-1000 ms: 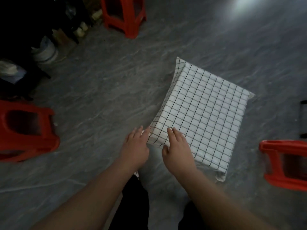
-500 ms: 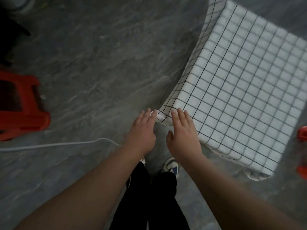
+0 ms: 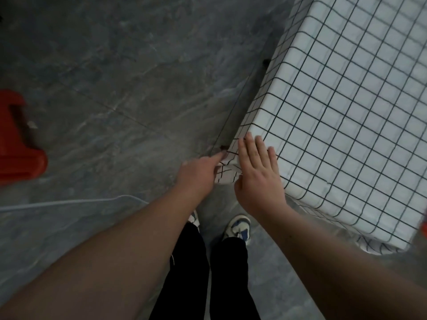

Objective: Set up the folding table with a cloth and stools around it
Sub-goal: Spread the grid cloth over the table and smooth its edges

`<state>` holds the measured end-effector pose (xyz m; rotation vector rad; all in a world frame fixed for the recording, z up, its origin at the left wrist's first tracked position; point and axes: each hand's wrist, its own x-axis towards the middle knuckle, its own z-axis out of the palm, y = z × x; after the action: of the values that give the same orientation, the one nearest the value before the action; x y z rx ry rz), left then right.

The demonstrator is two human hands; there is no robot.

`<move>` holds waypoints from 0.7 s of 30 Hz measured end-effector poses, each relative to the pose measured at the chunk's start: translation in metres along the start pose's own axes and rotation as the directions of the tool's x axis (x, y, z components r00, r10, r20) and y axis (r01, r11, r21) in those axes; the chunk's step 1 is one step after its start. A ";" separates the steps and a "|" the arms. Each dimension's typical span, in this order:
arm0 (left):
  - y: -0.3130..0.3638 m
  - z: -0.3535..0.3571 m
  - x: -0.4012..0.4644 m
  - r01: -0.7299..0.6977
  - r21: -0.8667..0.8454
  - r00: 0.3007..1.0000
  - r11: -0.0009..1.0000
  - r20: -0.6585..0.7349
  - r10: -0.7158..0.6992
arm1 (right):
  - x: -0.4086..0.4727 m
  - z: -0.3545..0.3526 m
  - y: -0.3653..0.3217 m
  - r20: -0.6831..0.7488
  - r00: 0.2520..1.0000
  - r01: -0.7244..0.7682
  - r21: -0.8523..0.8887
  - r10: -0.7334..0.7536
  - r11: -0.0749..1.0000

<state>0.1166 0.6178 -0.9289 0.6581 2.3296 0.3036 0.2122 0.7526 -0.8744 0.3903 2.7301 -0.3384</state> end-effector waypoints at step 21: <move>0.012 0.012 0.022 -0.119 0.037 0.993 0.992 0.005 0.119 | 0.000 0.007 0.005 -0.044 0.999 0.025 -0.001 -0.025 1.000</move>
<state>0.1149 0.6405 -0.9454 0.8176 2.3022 0.3135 0.2155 0.7552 -0.8814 0.3677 2.7798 -0.3401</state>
